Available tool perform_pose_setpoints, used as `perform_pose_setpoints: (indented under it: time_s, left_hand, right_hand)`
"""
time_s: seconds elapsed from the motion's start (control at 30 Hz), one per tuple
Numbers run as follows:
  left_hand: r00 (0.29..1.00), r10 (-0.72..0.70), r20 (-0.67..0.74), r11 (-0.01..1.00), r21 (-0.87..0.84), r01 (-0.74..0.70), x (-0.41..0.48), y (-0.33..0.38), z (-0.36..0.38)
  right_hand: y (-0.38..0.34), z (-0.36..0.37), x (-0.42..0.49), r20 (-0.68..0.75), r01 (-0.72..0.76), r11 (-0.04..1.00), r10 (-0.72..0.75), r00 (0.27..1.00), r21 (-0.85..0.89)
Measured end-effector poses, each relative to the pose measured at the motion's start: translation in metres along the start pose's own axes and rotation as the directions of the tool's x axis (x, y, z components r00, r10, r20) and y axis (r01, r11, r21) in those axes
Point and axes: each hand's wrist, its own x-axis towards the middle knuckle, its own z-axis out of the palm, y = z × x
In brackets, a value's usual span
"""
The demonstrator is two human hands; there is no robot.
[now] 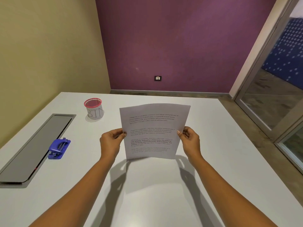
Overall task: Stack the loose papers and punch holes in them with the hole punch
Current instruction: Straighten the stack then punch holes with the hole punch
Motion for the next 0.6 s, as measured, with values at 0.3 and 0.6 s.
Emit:
perform_pose_setpoints:
  time_s: [0.3,0.6]
  left_hand:
    - [1.000,0.021,-0.005,1.000,-0.007,-0.021,0.0008,0.0050,-0.0003]
    - [1.000,0.030,-0.010,0.999,0.018,-0.029,-0.0012,0.0032,0.0009]
  right_hand:
    - [-0.0044,-0.0003,0.0006,-0.017,0.019,0.999,-0.019,1.000,0.028]
    - [-0.0023,-0.0004,-0.0028,-0.021,0.010,1.000,-0.010,1.000,0.017]
